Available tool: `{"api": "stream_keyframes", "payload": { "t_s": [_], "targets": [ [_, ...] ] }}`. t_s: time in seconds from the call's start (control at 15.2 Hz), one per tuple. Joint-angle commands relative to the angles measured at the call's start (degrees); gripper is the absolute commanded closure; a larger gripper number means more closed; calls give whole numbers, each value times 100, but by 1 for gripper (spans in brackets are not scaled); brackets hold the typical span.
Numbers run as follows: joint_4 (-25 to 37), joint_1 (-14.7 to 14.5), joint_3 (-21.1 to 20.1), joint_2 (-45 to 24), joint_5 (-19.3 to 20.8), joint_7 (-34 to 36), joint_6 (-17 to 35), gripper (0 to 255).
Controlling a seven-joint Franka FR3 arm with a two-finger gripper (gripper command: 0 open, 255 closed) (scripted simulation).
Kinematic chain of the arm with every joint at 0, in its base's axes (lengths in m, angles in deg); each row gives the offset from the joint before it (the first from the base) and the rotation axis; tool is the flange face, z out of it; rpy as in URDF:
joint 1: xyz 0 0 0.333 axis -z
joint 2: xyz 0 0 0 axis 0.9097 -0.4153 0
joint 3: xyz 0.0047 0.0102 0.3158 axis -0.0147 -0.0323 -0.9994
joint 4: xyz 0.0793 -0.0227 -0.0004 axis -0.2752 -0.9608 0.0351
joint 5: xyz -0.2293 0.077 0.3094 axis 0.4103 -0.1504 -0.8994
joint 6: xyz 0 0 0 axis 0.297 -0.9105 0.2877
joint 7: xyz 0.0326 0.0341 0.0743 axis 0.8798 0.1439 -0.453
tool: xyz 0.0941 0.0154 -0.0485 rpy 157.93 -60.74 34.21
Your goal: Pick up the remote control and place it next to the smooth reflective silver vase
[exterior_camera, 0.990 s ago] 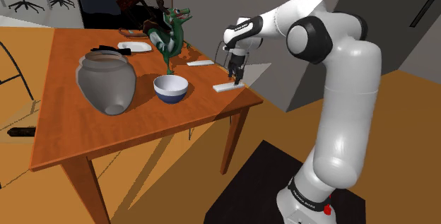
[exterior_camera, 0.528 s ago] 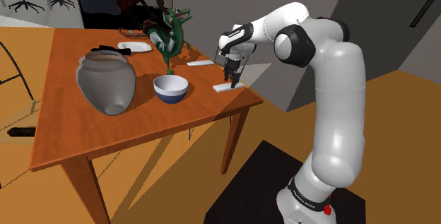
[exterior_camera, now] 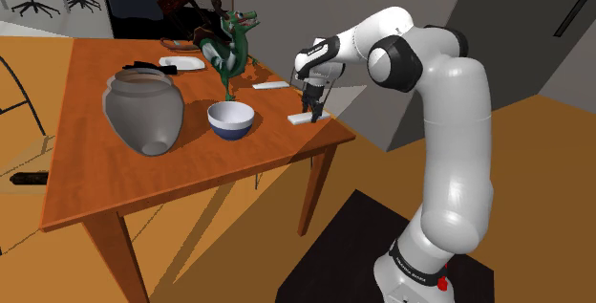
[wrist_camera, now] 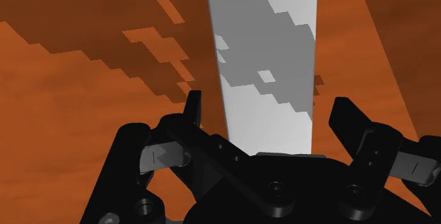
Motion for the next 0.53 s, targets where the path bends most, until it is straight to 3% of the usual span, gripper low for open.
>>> {"api": "stream_keyframes", "payload": {
  "t_s": [0.0, 0.07, 0.13, 0.46],
  "targets": [
    [1, 1, 0, -1, -1, 0, 1, 0],
    [1, 0, 0, -1, 0, 0, 0, 0],
    [1, 0, 0, -1, 0, 0, 0, 255],
    [-2, -2, 0, 2, 1, 2, 1, 255]
  ]
}}
